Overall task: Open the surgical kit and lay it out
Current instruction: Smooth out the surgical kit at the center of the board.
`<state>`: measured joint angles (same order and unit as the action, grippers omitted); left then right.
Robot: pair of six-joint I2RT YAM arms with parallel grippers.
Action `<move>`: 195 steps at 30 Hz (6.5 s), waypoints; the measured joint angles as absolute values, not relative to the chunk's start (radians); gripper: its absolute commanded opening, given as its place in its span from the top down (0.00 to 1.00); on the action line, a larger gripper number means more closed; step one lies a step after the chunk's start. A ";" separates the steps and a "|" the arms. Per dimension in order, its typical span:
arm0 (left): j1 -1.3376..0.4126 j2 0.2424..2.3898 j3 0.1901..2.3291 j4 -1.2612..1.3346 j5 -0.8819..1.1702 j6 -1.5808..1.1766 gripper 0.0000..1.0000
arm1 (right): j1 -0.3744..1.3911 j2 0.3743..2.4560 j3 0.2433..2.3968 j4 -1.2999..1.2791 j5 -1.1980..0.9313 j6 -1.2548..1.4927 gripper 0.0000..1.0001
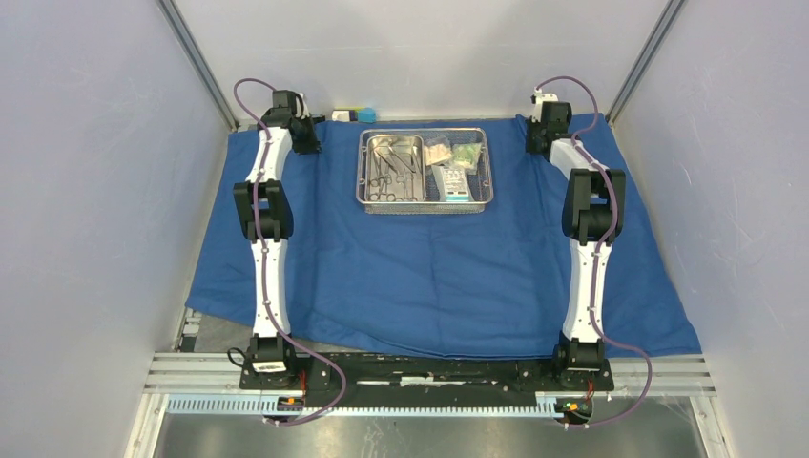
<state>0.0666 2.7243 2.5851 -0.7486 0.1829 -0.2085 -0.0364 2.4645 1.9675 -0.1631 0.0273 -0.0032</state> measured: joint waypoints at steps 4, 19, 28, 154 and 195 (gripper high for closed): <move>0.066 2.724 2.585 -0.749 0.178 -0.208 0.98 | -0.036 2.464 1.961 -0.157 0.026 -0.001 1.00; 0.077 2.720 2.568 -0.736 0.208 -0.209 0.98 | -0.036 2.444 1.907 -0.099 0.023 0.000 1.00; 0.080 2.707 2.542 -0.719 0.212 -0.208 0.98 | -0.025 2.444 1.907 -0.099 0.041 -0.005 1.00; 0.299 2.403 2.027 -0.590 -0.041 0.413 0.23 | -0.120 2.339 1.797 -0.166 0.311 -0.177 0.01; 0.359 2.365 1.957 -0.549 0.055 0.397 0.20 | -0.031 2.298 1.684 0.044 0.266 -0.266 0.01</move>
